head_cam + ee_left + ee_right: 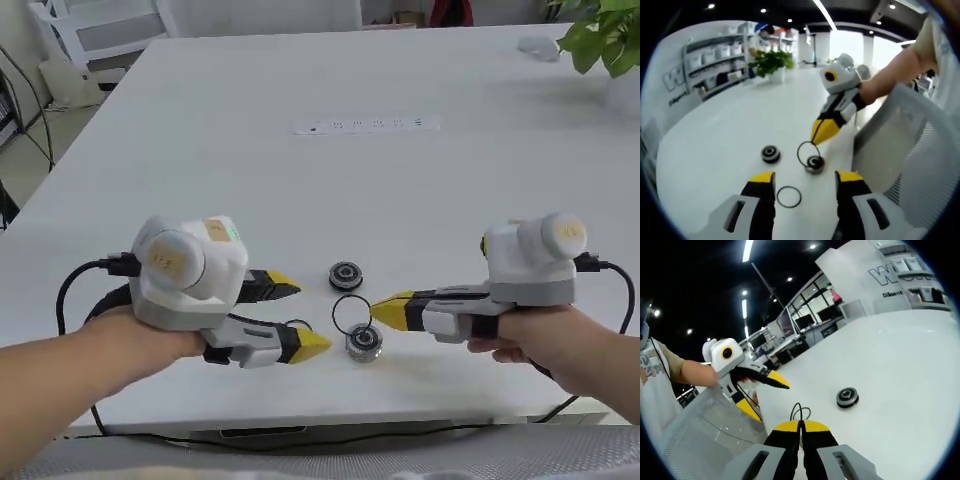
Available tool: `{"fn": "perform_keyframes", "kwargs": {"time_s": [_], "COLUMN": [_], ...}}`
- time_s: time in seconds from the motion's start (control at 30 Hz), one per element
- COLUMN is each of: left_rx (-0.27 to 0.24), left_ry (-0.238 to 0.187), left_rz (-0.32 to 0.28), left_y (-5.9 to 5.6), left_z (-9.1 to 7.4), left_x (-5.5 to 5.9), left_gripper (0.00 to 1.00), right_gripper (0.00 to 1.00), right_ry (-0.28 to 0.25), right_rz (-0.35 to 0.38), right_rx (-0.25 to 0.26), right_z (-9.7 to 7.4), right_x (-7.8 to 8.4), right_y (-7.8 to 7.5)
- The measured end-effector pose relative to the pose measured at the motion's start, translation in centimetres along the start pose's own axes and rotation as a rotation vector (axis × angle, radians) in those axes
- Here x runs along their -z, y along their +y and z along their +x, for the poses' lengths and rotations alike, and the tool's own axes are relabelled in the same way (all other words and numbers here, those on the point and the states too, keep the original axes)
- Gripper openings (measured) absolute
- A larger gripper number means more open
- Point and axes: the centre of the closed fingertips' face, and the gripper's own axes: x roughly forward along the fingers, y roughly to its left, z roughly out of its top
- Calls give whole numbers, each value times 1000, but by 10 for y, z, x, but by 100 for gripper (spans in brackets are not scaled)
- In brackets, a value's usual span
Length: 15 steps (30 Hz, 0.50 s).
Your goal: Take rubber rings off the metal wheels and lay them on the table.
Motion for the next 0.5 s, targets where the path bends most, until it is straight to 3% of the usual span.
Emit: {"fn": "perform_keyframes", "kwargs": {"time_s": [0.5], "left_rx": [-41], "left_ry": [8], "left_rz": [-18], "left_y": [15], "left_z": [-32], "left_x": [12], "left_gripper": [56], "right_gripper": [0], "right_ry": [17], "right_rz": [-29], "right_rx": [-25], "right_z": [14], "right_x": [-12], "right_y": [9]}}
